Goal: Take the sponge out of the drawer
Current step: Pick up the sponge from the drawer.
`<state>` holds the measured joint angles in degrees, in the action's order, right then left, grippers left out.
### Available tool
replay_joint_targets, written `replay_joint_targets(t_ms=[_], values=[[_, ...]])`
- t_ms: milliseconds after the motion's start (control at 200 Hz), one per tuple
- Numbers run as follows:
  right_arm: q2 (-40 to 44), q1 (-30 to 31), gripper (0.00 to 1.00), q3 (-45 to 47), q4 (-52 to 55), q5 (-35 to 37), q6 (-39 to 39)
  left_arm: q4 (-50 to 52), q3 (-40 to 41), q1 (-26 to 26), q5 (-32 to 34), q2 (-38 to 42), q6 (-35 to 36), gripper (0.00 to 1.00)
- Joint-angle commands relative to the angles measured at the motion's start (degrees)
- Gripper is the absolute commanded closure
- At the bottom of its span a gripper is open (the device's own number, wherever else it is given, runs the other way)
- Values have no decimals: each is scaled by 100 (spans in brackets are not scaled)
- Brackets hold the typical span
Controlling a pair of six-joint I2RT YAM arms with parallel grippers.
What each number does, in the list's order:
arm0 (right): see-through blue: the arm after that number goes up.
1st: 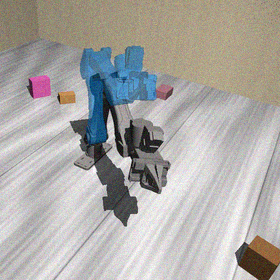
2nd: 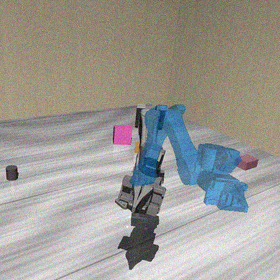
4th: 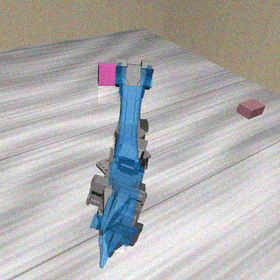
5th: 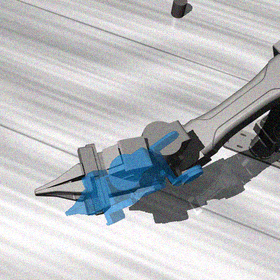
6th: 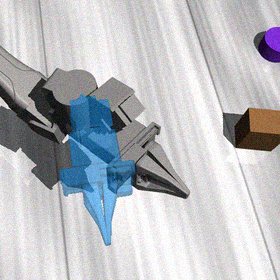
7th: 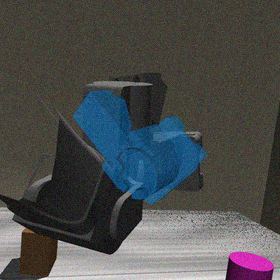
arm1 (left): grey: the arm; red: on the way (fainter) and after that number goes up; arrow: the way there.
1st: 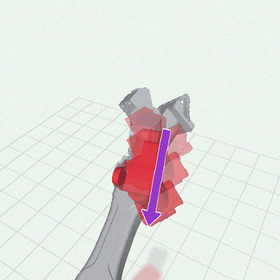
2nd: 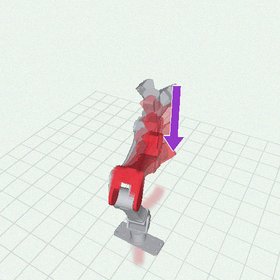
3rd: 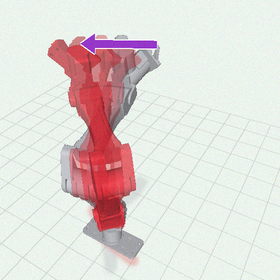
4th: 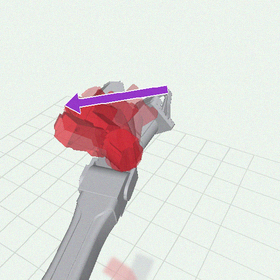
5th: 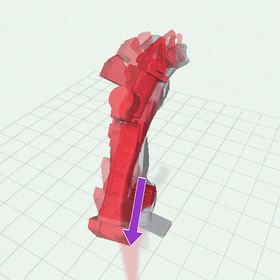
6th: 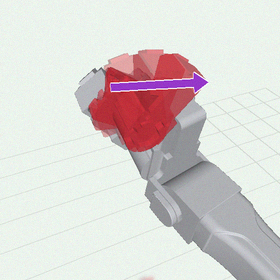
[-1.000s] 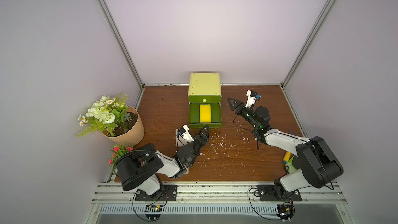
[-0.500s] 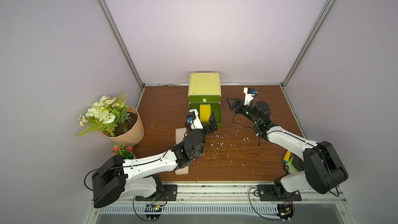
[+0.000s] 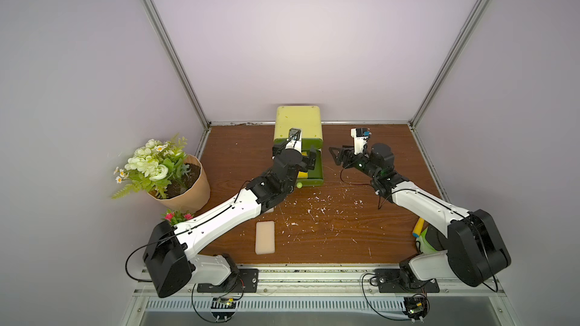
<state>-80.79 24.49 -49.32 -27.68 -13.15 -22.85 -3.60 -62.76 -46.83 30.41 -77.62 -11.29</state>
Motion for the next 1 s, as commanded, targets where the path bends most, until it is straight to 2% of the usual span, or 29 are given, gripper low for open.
replay_joint_targets(t_ms=[0, 400, 996], values=[[248, -39, 20, -205, -44, 151, 208, 939, -161, 90, -201, -379, -74, 1], [277, -49, 20, -150, -53, 223, 220, 827, -217, 564, -656, -1317, -1154, 1], [300, -50, 20, -151, -44, 172, 196, 576, -186, 771, -862, -1976, -1512, 0]])
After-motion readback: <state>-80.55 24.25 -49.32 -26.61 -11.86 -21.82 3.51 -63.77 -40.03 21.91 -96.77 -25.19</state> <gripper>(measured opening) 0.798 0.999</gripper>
